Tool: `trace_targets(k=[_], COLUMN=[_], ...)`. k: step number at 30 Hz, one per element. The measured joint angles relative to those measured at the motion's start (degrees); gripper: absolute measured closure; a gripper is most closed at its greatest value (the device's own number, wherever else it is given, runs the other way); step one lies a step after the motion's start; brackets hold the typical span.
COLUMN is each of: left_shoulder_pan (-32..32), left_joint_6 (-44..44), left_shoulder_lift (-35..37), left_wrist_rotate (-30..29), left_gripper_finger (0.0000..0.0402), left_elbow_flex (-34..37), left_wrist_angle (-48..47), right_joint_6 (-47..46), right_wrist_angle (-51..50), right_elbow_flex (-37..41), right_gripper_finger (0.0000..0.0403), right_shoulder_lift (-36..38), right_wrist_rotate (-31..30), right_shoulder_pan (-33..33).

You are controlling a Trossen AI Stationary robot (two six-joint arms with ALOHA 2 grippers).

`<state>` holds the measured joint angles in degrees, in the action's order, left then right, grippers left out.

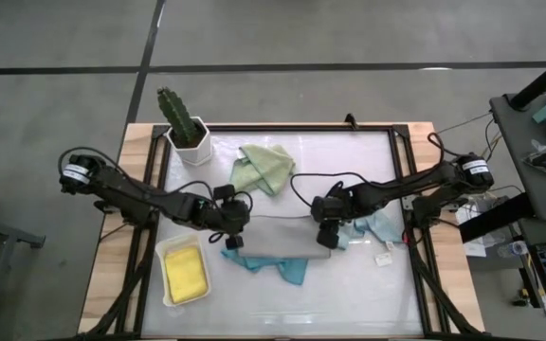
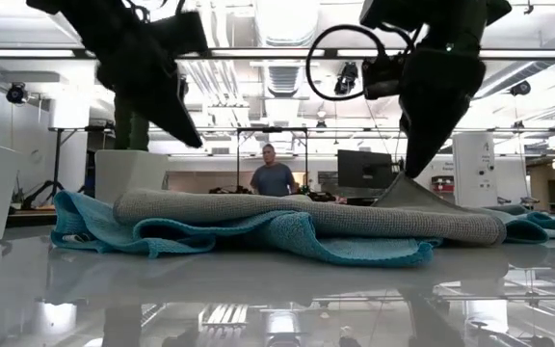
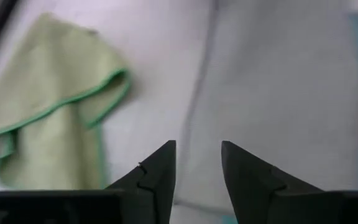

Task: Fold microfiber towels
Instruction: Fold the gray microfiber towel

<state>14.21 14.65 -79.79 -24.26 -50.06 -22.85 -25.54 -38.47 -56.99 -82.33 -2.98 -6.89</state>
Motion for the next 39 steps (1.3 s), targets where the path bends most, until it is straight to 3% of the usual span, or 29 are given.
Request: trace_targets(k=[8, 14, 24, 34, 39], left_shoulder_pan=[7.0, 11.8, 15.2, 13.4, 13.5], left_joint_6=[2.9, 4.8, 9.1, 9.0, 9.0], left_shoulder_lift=[-0.3, -5.7, -14.2, -19.5, -18.8], left_wrist_rotate=[1.3, -0.3, 2.1, -1.5, -1.4], left_gripper_finger=[0.0288, 0.0288, 0.0288, 0.0288, 0.0288], left_elbow_flex=[-0.1, -0.1, -4.1, -4.3, -4.1], left_wrist_angle=[14.5, 23.0, 22.9, 22.8, 19.6], right_joint_6=[-0.5, -0.5, 6.8, 20.6, 18.8], right_wrist_angle=[-0.5, 2.8, 20.3, 47.0, 46.1], right_elbow_flex=[0.0, 0.0, 0.1, 0.6, 0.6], right_gripper_finger=[0.0239, 0.0239, 0.0239, 0.0239, 0.0246], right_shoulder_lift=[1.3, 1.7, 1.6, 0.6, 0.4], right_wrist_rotate=[0.0, -0.7, -4.8, -4.8, -4.7], right_shoulder_pan=[-2.1, -4.5, -10.3, -10.4, -10.4])
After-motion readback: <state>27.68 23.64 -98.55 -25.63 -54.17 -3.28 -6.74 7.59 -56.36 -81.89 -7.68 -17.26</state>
